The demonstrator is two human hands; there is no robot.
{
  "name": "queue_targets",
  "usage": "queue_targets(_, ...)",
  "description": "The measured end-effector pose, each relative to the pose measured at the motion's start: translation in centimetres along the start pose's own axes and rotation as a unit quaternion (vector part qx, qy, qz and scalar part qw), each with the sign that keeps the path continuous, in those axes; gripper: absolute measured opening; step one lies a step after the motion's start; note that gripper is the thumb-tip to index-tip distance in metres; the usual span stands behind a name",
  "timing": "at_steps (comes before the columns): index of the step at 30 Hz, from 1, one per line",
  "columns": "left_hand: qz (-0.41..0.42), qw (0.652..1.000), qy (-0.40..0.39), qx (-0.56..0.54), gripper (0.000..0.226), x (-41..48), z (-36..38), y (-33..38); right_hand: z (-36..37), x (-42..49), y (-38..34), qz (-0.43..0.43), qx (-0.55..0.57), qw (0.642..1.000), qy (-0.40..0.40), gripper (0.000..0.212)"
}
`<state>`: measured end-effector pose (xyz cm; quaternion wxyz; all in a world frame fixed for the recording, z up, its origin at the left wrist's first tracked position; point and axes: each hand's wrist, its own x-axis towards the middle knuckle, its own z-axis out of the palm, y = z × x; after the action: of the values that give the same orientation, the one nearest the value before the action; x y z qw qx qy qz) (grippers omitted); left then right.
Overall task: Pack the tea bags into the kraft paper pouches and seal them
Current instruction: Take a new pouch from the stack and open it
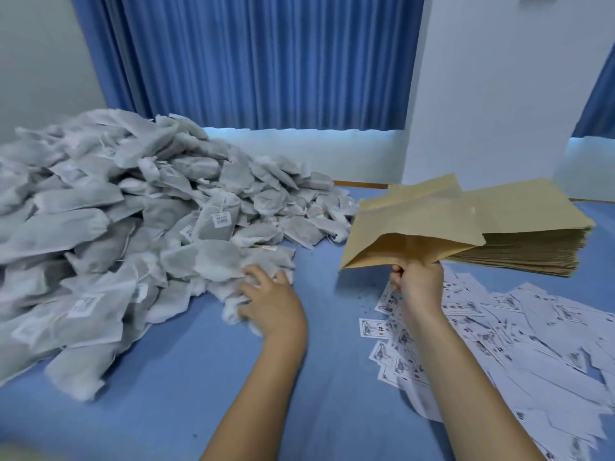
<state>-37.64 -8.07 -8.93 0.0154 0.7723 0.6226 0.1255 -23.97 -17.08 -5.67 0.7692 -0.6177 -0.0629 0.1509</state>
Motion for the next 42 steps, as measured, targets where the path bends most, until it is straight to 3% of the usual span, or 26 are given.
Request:
queue_targets(5,0.199,0.98,0.002,-0.001,0.047,-2.7,0.6,2.2,-0.7,0.3,-0.2,0.0,0.022,1.0,-0.012,0.032)
queue_targets(10,0.225,0.965,-0.124,-0.045,0.109,-1.1,-0.3,1.3,-1.9,1.1,-0.2,-0.001,0.039,0.999,0.006,0.028)
queue_targets(14,0.29,0.935,-0.181,-0.092,0.121,1.7,-0.5,-0.1,-2.1,1.4,0.2,0.0,0.03,1.0,0.008,0.03)
queue_targets(21,0.357,0.933,0.003,0.039,0.089,3.5,0.6,0.5,-2.0,1.3,0.3,0.009,0.043,0.999,0.009,0.03)
queue_targets(23,0.358,0.933,-0.011,0.02,0.082,3.8,1.0,0.9,-2.1,1.2,0.3,0.017,0.046,0.999,0.01,0.03)
queue_targets(26,0.316,0.936,-0.109,-0.109,0.079,4.2,2.1,0.7,-2.2,1.1,0.3,0.022,0.061,0.998,0.009,0.031)
queue_targets(28,0.302,0.93,-0.135,-0.162,0.078,4.3,2.7,0.5,-2.2,1.1,0.2,0.027,0.06,0.998,0.01,0.031)
queue_targets(31,0.298,0.936,-0.102,-0.155,0.077,4.6,3.2,0.4,-2.2,1.0,0.1,0.034,0.057,0.998,0.008,0.03)
queue_targets(38,0.266,0.919,-0.073,-0.281,0.06,5.3,2.9,-0.2,-2.3,1.1,-0.1,0.059,0.077,0.995,0.01,0.029)
queue_targets(42,0.285,0.916,0.009,-0.283,0.053,4.9,2.6,-0.1,-2.3,1.1,-0.1,0.058,0.071,0.996,0.01,0.029)
